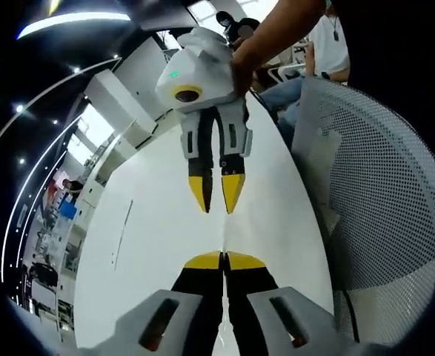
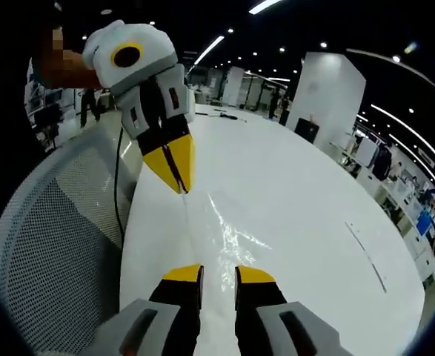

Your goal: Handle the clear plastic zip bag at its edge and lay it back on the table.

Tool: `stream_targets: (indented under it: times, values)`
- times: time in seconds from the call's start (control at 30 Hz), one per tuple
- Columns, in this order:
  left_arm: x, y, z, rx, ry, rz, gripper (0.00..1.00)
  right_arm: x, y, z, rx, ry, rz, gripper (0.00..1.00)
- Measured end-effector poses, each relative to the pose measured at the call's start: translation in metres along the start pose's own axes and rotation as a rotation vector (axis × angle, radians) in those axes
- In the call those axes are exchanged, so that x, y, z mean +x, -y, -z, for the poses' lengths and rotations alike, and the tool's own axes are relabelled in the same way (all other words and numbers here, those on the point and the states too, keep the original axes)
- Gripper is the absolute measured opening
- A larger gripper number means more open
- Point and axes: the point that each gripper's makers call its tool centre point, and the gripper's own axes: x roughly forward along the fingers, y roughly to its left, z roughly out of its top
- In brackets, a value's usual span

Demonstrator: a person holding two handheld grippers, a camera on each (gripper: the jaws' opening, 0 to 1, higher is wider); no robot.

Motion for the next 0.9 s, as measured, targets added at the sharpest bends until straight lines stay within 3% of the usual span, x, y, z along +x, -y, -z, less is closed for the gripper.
stream_targets:
  times: [0.27,0.47,0.9]
  values:
    - [0.002,0.002,0.000,0.010,0.000,0.013,0.00,-0.006,0.011,-0.002,0.003,0.009,0.031,0.13]
    - [0.003,0.000,-0.001,0.008,0.001,0.013,0.00,0.007,0.003,0.011,-0.012,-0.028,-0.005,0.13]
    - [0.002,0.002,-0.009,0.034,0.031,0.020,0.00,0.017,-0.012,0.006,0.018,0.008,-0.074,0.12]
